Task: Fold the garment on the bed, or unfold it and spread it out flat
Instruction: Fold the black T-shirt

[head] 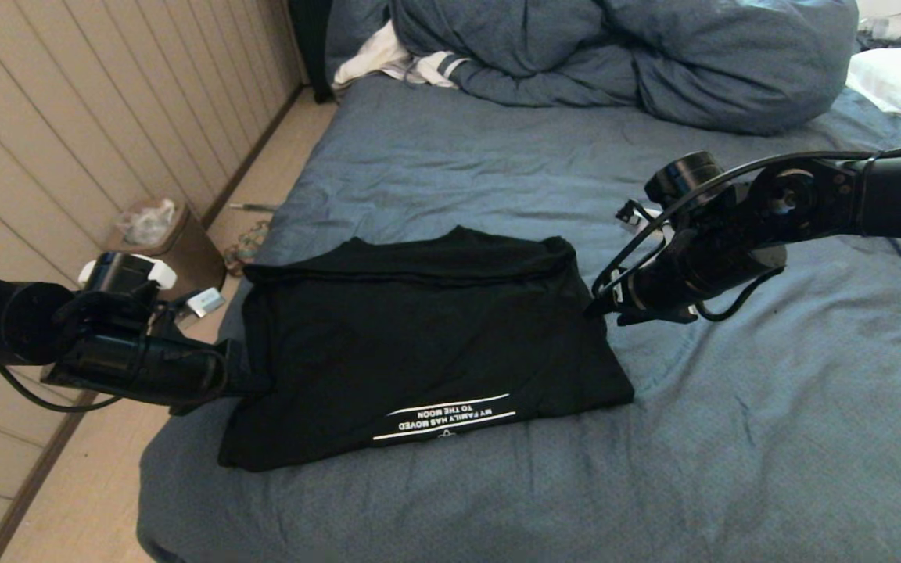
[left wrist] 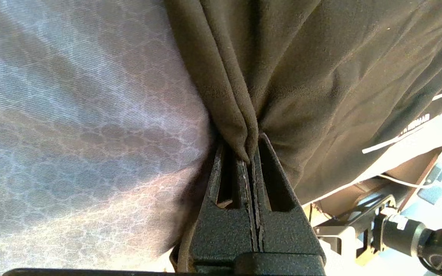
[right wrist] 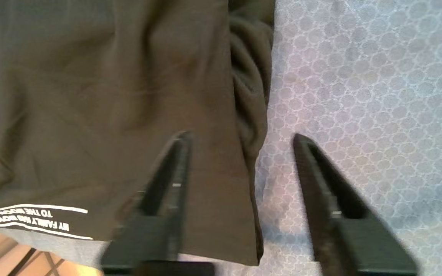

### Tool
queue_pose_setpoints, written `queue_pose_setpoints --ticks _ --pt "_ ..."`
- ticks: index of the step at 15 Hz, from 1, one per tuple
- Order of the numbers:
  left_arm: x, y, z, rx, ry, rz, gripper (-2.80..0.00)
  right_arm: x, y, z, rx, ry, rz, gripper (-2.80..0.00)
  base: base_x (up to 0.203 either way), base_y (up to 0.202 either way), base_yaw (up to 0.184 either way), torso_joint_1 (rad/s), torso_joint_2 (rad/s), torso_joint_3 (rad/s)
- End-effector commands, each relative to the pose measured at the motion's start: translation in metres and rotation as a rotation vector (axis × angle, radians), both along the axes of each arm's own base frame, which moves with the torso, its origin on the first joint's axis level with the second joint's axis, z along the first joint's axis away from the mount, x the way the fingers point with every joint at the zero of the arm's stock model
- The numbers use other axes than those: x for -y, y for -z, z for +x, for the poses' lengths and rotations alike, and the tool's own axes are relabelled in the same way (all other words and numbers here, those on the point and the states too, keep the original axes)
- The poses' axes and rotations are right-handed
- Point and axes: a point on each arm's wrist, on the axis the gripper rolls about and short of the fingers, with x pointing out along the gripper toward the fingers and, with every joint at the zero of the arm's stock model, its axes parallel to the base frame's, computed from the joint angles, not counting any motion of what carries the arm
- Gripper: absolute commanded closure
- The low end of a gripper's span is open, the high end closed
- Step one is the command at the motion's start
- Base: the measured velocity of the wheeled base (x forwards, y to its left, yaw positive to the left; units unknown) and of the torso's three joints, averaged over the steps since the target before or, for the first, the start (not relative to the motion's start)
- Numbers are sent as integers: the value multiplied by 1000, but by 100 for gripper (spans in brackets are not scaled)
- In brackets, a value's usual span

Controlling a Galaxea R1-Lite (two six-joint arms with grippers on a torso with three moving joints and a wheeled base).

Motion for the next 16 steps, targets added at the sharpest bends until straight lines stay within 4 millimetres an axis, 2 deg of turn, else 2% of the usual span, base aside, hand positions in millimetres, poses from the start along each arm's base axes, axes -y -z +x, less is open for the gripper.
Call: queue_pose_setpoints --ticks 1,8,11,14,16 --pt "0 -2 -1 6 1 -3 0 0 0 -2 -4 -1 -2 -280 0 0 0 0 0 0" --pt "0 -4 -3 10 0 -2 0 -1 2 -1 -10 -2 -4 -280 0 0 0 0 0 0" --pt "-1 -3 -3 7 -1 -2 0 -9 20 8 -55 -16 -11 -280 0 0 0 0 0 0" --pt "0 -2 -4 1 0 -2 0 -13 23 10 -55 -23 -9 -280 0 0 0 0 0 0" --pt "0 -1 -3 -1 1 -2 0 -28 38 19 -57 -43 -7 -280 0 0 0 0 0 0"
